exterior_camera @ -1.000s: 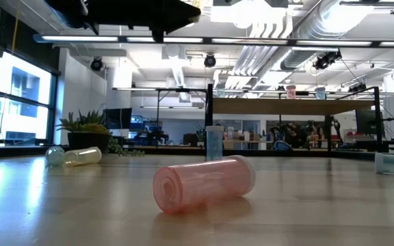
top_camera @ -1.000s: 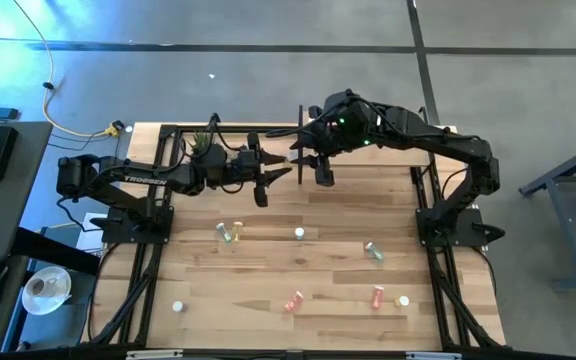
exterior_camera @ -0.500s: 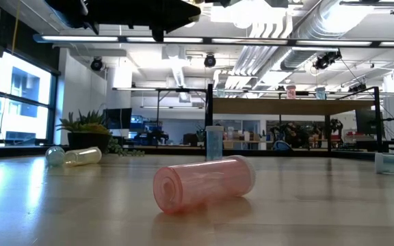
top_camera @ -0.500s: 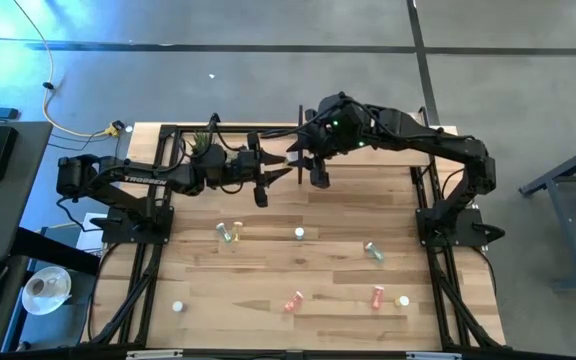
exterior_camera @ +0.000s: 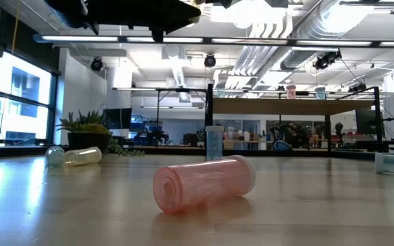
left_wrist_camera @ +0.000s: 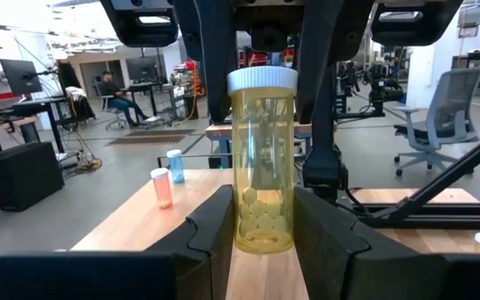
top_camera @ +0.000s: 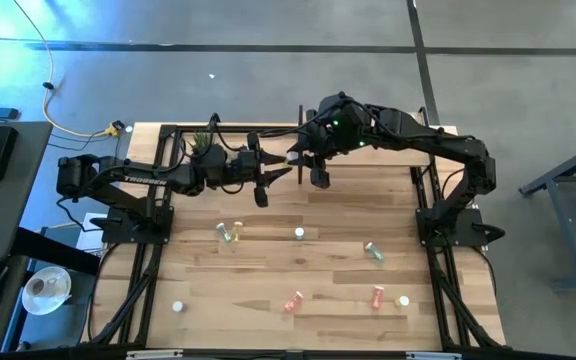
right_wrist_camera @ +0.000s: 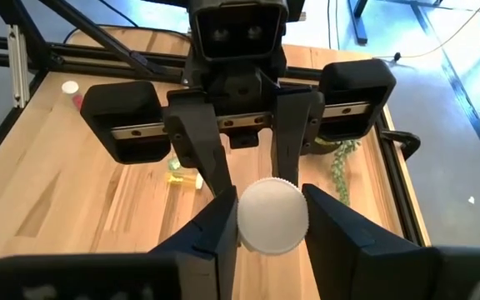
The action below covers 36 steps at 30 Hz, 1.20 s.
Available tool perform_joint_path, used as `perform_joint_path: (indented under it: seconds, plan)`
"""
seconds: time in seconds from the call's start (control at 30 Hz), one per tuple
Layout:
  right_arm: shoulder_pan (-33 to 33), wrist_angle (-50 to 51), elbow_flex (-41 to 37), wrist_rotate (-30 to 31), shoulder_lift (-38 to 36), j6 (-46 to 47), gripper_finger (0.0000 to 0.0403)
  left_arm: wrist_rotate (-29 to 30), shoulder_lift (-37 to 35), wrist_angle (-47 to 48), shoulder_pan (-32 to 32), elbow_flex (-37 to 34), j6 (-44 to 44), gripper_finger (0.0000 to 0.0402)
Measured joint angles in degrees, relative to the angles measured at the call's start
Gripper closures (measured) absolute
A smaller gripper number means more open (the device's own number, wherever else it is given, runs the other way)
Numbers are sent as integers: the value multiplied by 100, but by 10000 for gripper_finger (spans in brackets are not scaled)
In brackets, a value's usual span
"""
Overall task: Pick and place medicine bottles onto shelf by color
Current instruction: Put the yellow pill bottle on the shelf
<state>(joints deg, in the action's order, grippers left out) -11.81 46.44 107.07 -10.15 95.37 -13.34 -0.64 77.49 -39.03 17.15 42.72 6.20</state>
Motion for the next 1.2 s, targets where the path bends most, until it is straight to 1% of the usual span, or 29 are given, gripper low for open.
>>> perform_joint_path:
  seconds: [0.2,0.4,0.5,0.6,0.67,1.0,1.1,1.2]
  plan:
    - [0,36,0,-4,-5,-2,298,-1,0,12,2,0,2,289]
    - [2,115,29,39,-11,38,298,4,0,44,-14,0,160,240]
    - [0,268,254,242,-18,46,298,6,0,69,-35,0,130,213]
    - [2,596,629,407,-22,42,298,4,-4,58,-33,4,-60,197]
    - [-12,776,879,503,-33,37,298,4,-4,65,-33,4,-133,193]
    - [-47,1712,2149,1612,-35,-173,298,-15,-4,63,-37,4,-149,196]
    - [-121,1973,2315,1793,-69,-214,298,-16,-4,63,-37,4,-149,195]
    - [-291,2202,2319,1923,-159,-209,298,-17,-4,65,-37,4,-149,195]
